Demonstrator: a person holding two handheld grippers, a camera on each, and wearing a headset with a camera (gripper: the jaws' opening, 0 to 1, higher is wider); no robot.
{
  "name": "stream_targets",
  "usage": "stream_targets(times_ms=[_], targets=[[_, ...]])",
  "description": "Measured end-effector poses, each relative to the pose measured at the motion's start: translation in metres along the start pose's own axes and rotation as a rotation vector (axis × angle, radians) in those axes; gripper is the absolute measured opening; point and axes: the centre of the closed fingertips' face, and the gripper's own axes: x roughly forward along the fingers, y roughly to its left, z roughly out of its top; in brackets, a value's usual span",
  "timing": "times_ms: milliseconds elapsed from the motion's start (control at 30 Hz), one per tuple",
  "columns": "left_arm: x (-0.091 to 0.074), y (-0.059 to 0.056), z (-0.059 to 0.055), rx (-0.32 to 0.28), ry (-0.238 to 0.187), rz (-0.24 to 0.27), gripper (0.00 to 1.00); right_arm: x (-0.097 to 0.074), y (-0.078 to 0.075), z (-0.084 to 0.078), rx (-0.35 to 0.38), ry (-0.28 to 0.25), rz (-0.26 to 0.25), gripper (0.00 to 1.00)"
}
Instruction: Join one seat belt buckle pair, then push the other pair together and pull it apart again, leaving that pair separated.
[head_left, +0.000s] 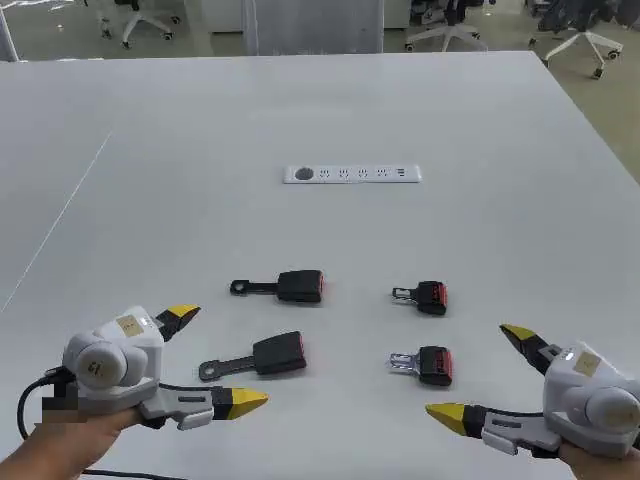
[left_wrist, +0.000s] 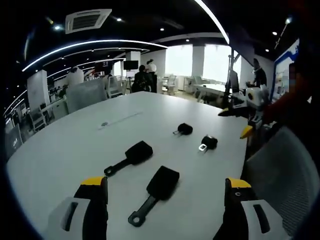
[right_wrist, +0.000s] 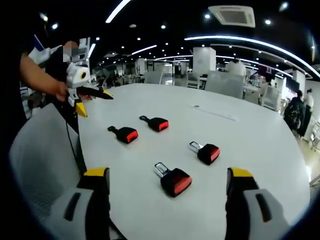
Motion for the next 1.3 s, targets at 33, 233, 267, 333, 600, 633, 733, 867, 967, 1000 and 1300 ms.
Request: stream_targets(times_ms=[33,233,267,333,600,633,733,867,967,1000,1300], targets=[[-0.0002,-0.0001,0.0003,-0.002,-0.002,0.0,1.0,-0.0002,0.0005,0.0004,0.001,-0.001,0.001,0.97],[-0.0015,-0.0008,0.0006,0.0,-0.004,0.0,1.0,-0.0013,0.0032,0.0,-0.005,0.0,0.01,0.98],[-0.0016,-0.0005,0.0002,0.002,-0.002,0.001,1.0,-0.0016,0.0036,-0.0003,-0.003,0.001,0.011,0.98],[-0.002,-0.0009,0.0006,0.003,-0.001,0.0,1.0,-0.0021,0.0038,-0.001,-0.004,0.003,0.012,0.98],[-0.0017,-0.0016,0.0023,0.005,-0.003,0.0,1.0,-0.0036,0.0015,0.0009,-0.01,0.003,0.006,0.98],[-0.0013,-0.0015,0.0032,0.004,-0.007,0.0,1.0,-0.0037,0.0011,0.0015,-0.009,0.002,0.005,0.98],[-0.0008,-0.0011,0.0035,0.004,-0.007,0.002,1.0,-0.0038,-0.0012,0.0022,-0.002,-0.007,-0.002,0.98],[-0.001,-0.0011,0.0041,0.001,-0.011,0.004,1.0,-0.0039,-0.001,0.0008,-0.003,-0.001,0.0,0.98],[-0.0013,-0.0011,0.0037,0.001,-0.009,0.003,0.99,-0.0035,-0.0017,0.0018,0.0,-0.006,-0.001,0.98],[-0.0017,-0.0012,0.0039,0.0,-0.009,0.003,0.99,-0.0034,-0.0014,0.0019,0.001,-0.006,-0.001,0.98],[-0.0014,-0.002,0.0042,0.002,-0.005,-0.002,0.99,-0.0008,0.0008,0.0021,0.006,-0.009,0.009,0.98]])
